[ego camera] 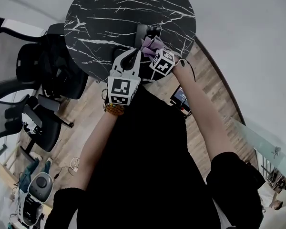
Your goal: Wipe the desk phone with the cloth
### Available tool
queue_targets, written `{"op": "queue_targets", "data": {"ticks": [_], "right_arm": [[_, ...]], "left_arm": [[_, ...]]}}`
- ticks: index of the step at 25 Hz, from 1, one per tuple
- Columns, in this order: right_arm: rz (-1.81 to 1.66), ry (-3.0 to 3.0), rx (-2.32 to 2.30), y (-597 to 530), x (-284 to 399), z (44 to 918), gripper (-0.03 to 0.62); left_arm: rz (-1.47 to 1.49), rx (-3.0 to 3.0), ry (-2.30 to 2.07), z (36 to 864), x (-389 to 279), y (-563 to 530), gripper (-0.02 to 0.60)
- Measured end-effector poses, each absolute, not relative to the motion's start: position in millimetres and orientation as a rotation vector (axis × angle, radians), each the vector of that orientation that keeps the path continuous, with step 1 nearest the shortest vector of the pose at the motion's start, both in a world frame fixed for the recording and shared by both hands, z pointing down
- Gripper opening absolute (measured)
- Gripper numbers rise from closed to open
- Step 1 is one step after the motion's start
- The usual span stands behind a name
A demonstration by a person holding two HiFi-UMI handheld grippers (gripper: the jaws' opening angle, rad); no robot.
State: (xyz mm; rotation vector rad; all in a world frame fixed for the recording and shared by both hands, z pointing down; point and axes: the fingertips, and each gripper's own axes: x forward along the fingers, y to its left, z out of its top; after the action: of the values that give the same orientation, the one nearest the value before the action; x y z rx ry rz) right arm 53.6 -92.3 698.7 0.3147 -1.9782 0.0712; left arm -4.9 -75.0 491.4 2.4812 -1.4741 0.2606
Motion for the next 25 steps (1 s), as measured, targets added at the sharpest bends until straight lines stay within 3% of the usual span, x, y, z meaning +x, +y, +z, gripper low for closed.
{"op": "queue_targets", "data": {"ticks": [18, 25], "right_arm": [[0.135, -2.009, 0.282, -62.2, 45.3, 711.7, 0.058], [0.361, -2.163, 0.139, -48.5, 39.0, 690.5, 0.058]], "left_arm": [[0.31, 2.533, -1.44, 483.7, 2.5, -87.1, 0.014], [0.237, 2.522, -1.464, 466.5, -0.9, -93.7, 0.014]]}}
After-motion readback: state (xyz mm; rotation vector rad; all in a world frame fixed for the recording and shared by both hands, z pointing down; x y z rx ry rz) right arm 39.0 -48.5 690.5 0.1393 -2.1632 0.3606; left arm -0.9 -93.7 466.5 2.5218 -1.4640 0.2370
